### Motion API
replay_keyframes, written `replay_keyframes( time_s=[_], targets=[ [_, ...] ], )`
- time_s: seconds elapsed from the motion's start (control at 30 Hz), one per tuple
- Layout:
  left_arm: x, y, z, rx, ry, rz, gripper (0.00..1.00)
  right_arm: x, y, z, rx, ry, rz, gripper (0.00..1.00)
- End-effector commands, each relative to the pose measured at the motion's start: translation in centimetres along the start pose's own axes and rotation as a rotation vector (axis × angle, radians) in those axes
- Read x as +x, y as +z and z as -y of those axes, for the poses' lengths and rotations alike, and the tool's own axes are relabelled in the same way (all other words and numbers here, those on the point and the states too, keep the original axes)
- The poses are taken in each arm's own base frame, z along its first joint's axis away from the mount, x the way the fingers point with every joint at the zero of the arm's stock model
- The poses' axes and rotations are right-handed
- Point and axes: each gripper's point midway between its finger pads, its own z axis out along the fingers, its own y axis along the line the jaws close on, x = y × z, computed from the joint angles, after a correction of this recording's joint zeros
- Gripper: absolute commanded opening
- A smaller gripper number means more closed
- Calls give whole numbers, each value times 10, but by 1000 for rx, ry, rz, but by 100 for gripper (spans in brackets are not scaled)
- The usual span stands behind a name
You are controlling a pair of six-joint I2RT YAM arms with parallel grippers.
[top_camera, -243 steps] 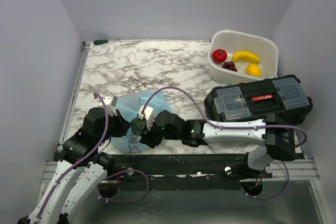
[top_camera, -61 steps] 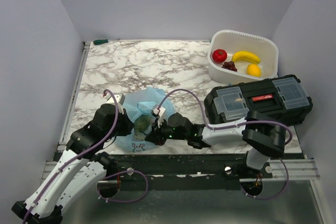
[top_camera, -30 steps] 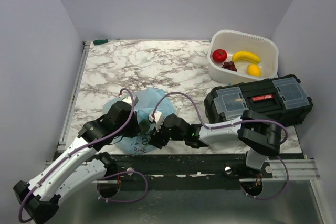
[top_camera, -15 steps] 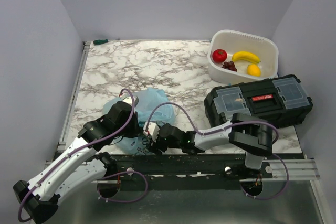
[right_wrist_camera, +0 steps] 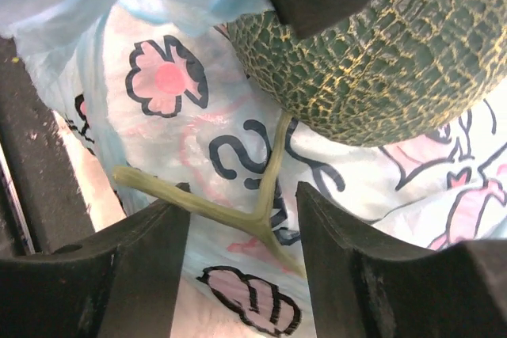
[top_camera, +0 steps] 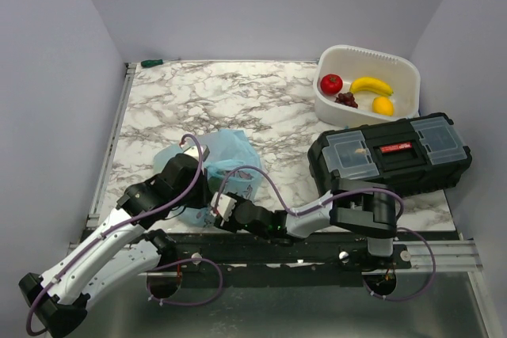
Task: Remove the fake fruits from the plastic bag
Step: Take out the fake fruit from the plastic bag.
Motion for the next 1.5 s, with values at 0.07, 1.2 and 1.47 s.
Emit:
replay_keyframes(
  time_s=[0.07,1.2,1.47],
  targets=[
    [-1,-2,1,9,10,14,0,-25,4,11,74,-5,84,36],
    [-19,-23,-11,-26,-42,174,0,-188,-62,20,-146,650,335,1],
    [-25,-29,-19,-64,-72,223,0,-201,-94,21,-211,575,346,1]
  ],
)
